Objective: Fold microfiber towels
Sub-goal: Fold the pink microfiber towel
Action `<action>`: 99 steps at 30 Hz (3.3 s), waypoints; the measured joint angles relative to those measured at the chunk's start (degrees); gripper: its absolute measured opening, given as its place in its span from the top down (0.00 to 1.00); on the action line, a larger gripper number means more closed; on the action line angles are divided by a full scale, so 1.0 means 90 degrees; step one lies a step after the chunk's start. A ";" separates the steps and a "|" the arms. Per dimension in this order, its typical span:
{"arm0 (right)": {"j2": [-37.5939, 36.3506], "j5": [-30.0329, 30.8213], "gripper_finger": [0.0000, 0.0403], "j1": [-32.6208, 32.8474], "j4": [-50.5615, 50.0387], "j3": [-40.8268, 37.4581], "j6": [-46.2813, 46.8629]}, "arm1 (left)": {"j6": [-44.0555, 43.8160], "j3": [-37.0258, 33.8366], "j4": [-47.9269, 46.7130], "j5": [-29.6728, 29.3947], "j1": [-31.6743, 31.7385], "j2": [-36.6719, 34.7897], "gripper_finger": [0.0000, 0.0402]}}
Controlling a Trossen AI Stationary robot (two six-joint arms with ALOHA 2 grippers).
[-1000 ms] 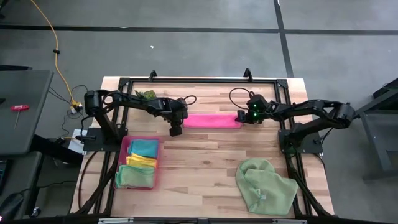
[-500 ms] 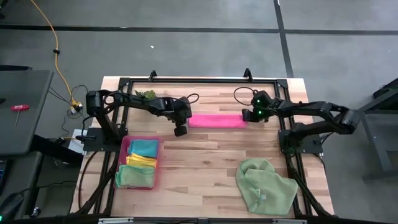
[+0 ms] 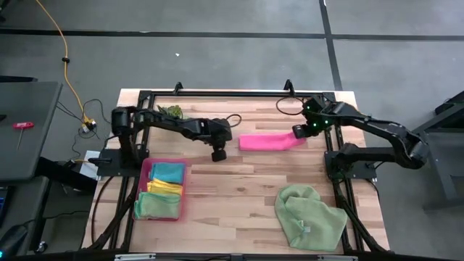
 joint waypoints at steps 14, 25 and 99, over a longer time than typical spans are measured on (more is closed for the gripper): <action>0.0433 0.0145 1.00 0.0868 0.0033 0.0632 0.0719 | -0.0147 0.0935 0.0224 0.0020 -0.0131 0.0837 1.00; 0.0438 0.0061 1.00 0.1565 0.0826 0.0632 0.1674 | -0.0143 0.0934 0.0667 0.0175 -0.0126 0.0837 1.00; 0.3282 -0.0197 0.88 0.2646 0.5678 0.0622 0.4680 | -0.0364 0.0932 0.0996 0.0160 -0.0167 0.0822 1.00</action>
